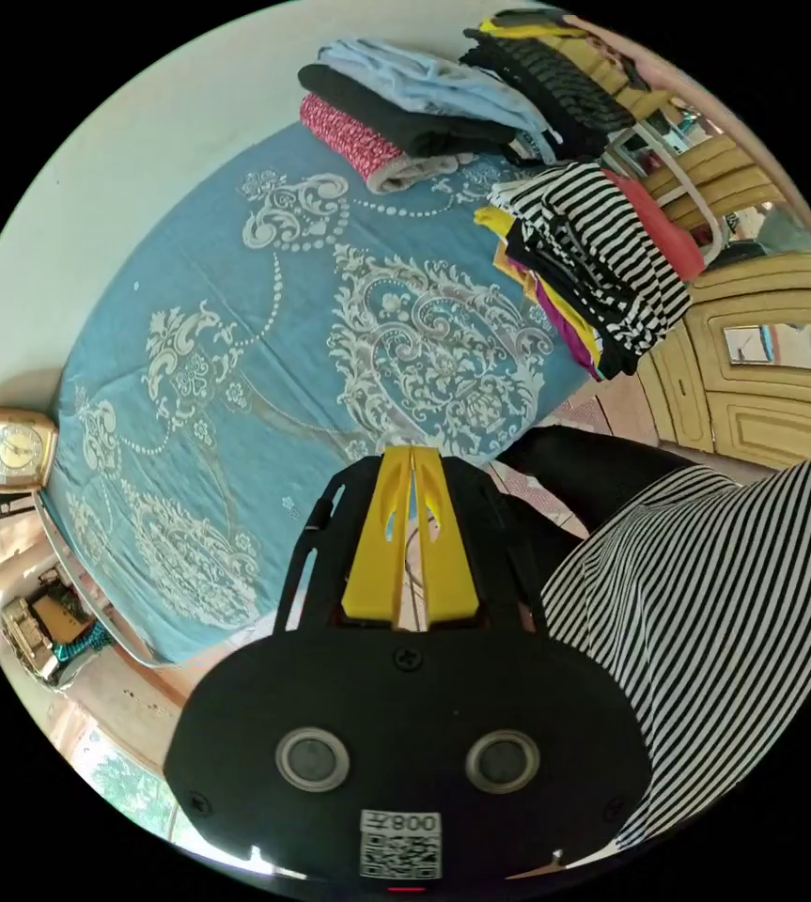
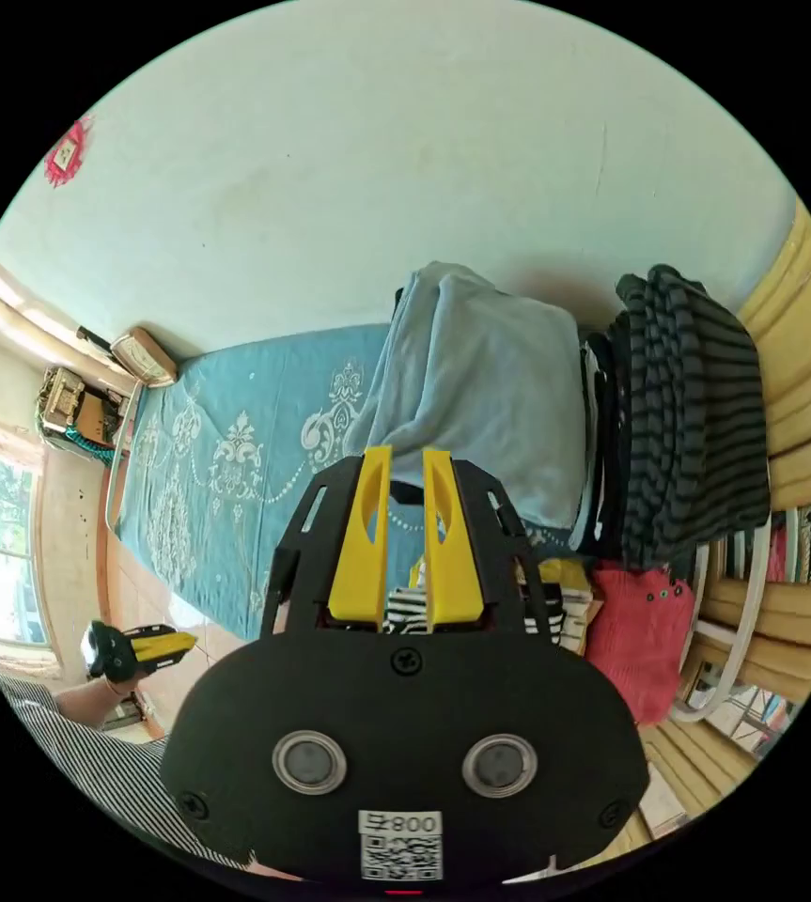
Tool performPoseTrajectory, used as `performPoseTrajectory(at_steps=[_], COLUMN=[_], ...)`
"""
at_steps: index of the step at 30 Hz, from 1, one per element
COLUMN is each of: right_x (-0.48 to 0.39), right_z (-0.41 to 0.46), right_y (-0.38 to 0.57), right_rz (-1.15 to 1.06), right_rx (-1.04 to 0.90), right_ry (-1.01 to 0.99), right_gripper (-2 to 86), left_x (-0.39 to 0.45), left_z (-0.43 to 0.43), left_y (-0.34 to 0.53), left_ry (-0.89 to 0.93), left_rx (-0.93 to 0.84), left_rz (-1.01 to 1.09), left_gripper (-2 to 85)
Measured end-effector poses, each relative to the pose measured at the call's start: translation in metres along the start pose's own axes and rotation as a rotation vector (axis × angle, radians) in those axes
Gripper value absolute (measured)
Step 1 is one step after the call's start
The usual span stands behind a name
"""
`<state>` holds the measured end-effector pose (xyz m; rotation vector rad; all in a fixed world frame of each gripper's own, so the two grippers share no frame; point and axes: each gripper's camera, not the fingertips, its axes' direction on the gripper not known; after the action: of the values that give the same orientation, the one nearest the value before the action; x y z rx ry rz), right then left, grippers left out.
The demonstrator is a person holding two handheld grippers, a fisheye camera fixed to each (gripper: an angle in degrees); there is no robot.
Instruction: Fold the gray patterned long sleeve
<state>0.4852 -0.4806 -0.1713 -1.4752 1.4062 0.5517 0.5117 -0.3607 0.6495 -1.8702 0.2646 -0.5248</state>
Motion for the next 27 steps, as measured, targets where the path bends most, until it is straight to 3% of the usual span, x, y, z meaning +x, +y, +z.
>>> performPoseTrajectory(at_steps=[12, 19, 27], right_x=[-0.019, -0.037, -0.049], right_z=[0.074, 0.099, 0.04], right_y=[-0.225, -0.284, -0.286], right_rz=[0.033, 0.042, 0.088], right_rx=[-0.021, -0.089, 0.047], right_ry=[0.032, 0.069, -0.032], right_gripper=[8.5, 7.8, 3.5], left_x=[-0.091, -0.143, -0.226], left_z=[0.14, 0.19, 0.225], left_y=[0.047, 0.06, 0.079], left_ry=[0.135, 0.185, 0.186], left_rx=[-0.343, -0.399, -0.322], left_rz=[-0.211, -0.275, -0.312], left_gripper=[0.3, 0.2, 0.3])
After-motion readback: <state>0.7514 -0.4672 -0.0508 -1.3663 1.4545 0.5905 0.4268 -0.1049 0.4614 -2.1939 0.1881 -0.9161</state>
